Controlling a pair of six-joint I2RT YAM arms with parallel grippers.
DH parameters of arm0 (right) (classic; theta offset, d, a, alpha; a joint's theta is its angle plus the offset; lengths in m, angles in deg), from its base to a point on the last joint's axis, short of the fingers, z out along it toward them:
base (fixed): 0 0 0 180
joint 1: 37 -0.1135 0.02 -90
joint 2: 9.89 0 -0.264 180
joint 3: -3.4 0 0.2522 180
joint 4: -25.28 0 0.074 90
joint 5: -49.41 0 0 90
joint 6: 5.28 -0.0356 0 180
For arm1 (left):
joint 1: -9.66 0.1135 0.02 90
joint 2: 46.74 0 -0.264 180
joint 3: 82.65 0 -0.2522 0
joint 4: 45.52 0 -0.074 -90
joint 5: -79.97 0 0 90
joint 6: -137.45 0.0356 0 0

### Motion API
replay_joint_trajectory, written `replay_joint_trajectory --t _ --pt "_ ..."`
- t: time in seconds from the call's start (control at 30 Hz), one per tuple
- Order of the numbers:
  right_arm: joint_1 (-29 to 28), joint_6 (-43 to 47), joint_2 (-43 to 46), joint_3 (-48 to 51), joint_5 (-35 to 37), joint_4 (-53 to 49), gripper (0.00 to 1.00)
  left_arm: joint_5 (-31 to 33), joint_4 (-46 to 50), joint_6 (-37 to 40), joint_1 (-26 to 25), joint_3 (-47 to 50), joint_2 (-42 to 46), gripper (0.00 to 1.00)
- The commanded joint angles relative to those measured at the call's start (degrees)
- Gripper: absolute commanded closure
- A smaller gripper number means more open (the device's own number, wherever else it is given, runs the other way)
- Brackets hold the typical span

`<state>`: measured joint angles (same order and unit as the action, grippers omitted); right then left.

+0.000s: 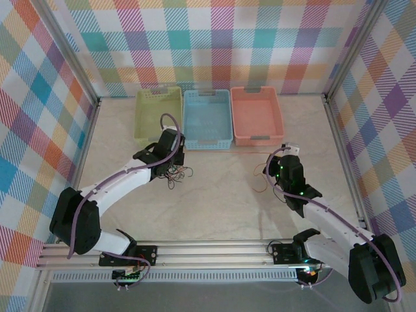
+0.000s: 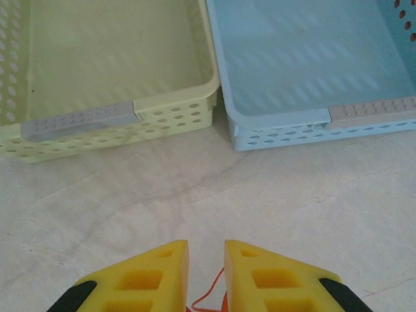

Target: Untangle the cables

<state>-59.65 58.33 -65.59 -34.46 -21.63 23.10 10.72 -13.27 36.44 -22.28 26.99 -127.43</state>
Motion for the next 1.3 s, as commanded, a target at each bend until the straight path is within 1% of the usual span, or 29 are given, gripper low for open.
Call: replay_joint_trajectory --t 0.0,0.07,0.1,0.27,0.4,0.47,0.6,0.63,0.67,0.7,0.73,0.77,0.8,0.9,1.03,1.17,1.27 --pt "0.9 0.3 0.9 -0.4 -2.1 3.2 1.00 -2.4 0.7 -0.7 1.2 1.7 2.1 0.78" --pt "0.9 1.3 1.0 -0.7 -4.6 3.9 1.00 -4.0 0.8 -0.5 1.3 1.8 2.2 0.79" --pt "0.9 1.3 1.0 -1.0 -4.5 3.2 1.00 -4.2 1.1 -0.5 1.3 1.6 2.1 0.79" --pt "1.0 -0.5 0.8 -1.2 0.1 0.8 1.00 -2.6 2.7 -0.4 1.7 1.6 2.4 0.80" --pt "1.2 -1.2 0.8 -1.0 1.9 0.3 1.00 -3.4 2.8 -0.6 2.6 2.3 3.8 0.80" --pt "1.3 -0.8 0.7 -1.3 0.7 0.3 1.00 -5.2 2.4 -0.4 2.8 2.8 4.5 0.80" --pt "1.3 2.6 0.5 -1.3 -7.3 3.3 1.00 -14.0 -1.3 1.5 2.8 4.1 6.0 0.81" --pt "1.3 3.5 0.3 -1.4 -9.6 4.0 0.97 -15.8 -2.0 1.6 2.8 4.3 6.2 0.81" --pt "1.3 4.2 0.0 -1.6 -11.5 4.4 0.84 -17.1 -2.0 1.7 2.8 4.1 6.1 0.81" --pt "1.3 4.8 -0.3 -1.9 -13.7 4.8 0.64 -18.5 -2.0 2.0 2.8 3.8 5.8 0.81" --pt "1.3 4.9 -0.6 -2.3 -15.3 5.1 0.47 -20.1 -2.0 2.3 2.8 3.5 5.4 0.81" --pt "1.3 4.9 -0.8 -2.5 -16.5 5.4 0.36 -21.1 -2.0 2.6 2.7 3.2 5.1 0.82" --pt "1.2 5.1 -0.9 -2.5 -18.0 6.0 0.31 -21.9 -2.1 2.7 2.6 2.9 4.7 0.82" --pt "1.0 7.2 -1.2 -1.7 -26.1 10.6 0.31 -24.3 -2.1 2.7 2.4 1.9 3.2 0.82" --pt "-1.2 10.5 -4.0 -3.4 -35.4 12.5 0.33 -28.2 -1.1 3.4 1.6 -0.7 0.6 0.83" --pt "-6.2 14.4 -10.7 -7.2 -43.3 12.4 0.34 -30.3 0.4 4.1 -0.3 -2.8 -1.1 0.85" --pt "-10.3 18.5 -14.5 -9.6 -45.2 11.4 0.33 -31.5 0.6 4.7 -1.5 -3.3 -1.3 0.85"
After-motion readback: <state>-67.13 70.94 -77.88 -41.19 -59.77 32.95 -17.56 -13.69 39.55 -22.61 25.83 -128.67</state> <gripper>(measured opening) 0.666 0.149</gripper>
